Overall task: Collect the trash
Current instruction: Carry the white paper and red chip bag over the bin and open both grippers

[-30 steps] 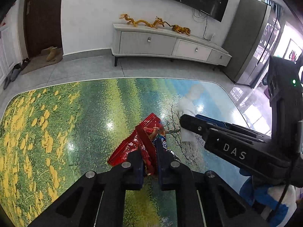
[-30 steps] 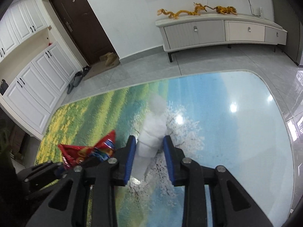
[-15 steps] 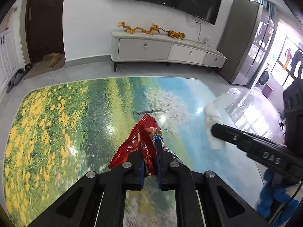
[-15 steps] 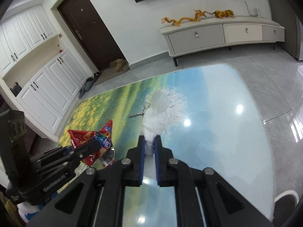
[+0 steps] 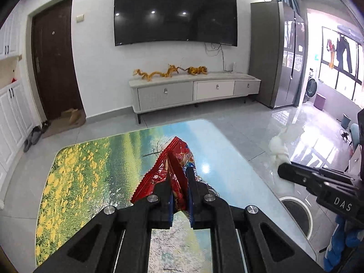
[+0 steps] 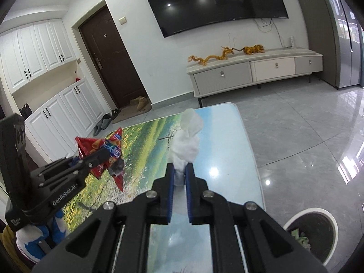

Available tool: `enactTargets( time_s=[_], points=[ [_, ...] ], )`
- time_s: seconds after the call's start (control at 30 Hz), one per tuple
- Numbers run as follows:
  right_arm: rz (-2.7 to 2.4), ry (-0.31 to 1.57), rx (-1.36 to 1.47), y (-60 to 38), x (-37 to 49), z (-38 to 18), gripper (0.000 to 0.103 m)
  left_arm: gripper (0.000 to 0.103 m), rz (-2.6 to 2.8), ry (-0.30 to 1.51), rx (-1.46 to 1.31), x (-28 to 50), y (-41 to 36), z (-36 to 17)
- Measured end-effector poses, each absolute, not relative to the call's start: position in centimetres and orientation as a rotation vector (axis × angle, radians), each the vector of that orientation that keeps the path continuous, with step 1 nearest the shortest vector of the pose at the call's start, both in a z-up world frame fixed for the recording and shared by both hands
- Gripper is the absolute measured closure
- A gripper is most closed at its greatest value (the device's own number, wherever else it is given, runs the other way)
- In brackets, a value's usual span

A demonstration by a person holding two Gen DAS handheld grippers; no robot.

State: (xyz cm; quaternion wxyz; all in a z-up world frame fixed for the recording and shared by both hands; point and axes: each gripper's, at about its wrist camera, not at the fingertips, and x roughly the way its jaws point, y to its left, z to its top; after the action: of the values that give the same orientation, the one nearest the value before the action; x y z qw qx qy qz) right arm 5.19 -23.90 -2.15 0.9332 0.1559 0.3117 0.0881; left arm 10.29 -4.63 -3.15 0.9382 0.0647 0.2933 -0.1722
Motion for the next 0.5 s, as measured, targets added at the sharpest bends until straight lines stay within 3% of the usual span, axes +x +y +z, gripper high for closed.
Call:
enactTargets(
  time_s=[0.5],
  points=[
    [0.201, 0.604, 0.342, -25.0, -1.0, -1.7, 0.094, 0.094, -0.317, 0.547, 0.196, 3.6, -5.7, -0.6]
  ],
)
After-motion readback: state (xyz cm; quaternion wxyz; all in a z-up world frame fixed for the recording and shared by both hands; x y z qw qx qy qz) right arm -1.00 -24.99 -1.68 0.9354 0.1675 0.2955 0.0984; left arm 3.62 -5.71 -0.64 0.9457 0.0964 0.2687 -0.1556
